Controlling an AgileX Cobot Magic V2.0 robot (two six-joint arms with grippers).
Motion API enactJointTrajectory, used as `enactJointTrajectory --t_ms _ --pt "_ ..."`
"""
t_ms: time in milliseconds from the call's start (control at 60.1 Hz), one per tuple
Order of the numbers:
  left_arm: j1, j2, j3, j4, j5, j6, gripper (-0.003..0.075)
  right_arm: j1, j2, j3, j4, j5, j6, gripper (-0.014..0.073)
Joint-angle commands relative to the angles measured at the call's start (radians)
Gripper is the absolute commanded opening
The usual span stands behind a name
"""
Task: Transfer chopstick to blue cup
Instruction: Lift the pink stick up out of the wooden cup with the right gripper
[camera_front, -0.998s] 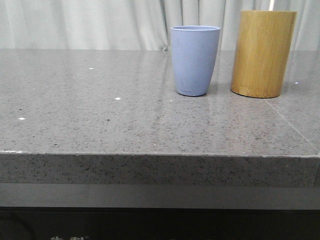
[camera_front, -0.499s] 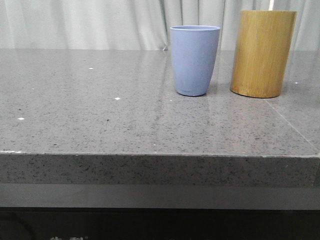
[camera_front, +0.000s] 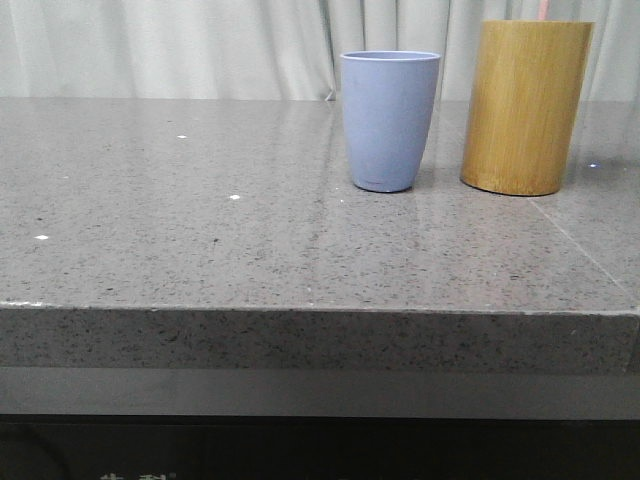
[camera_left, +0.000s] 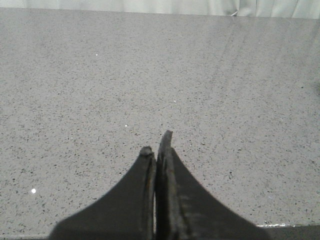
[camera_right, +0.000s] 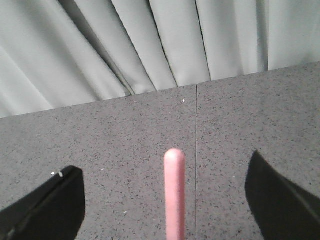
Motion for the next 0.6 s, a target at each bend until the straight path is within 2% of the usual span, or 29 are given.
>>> enactJointTrajectory --t_ms 0,116,200,449,582 --pt "-0.007 0.006 -0.026 -0.012 -0.079 -0.001 -0.0019 -0.002 -0.021 -0.040 0.006 -0.112 -0.003 0.0654" --pt "-0.007 0.006 -0.026 -0.012 -0.079 -0.001 -0.0019 -0.002 -0.010 -0.040 0.006 -0.123 -0.003 0.0650" --pt "-0.007 0.006 -0.026 -0.012 -0.079 -0.001 -0.0019 -0.002 -0.009 -0.040 0.006 -0.122 -0.003 0.0589" --pt "-0.007 0.006 -0.026 -0.012 -0.079 -0.001 -0.0019 -0.001 -0.009 -0.040 0.006 -0.147 -0.003 0.0190" --pt "-0.007 0.006 -0.026 -0.012 -0.079 -0.001 -0.0019 -0.001 -0.009 -0.040 0.006 -0.166 -0.003 0.0050"
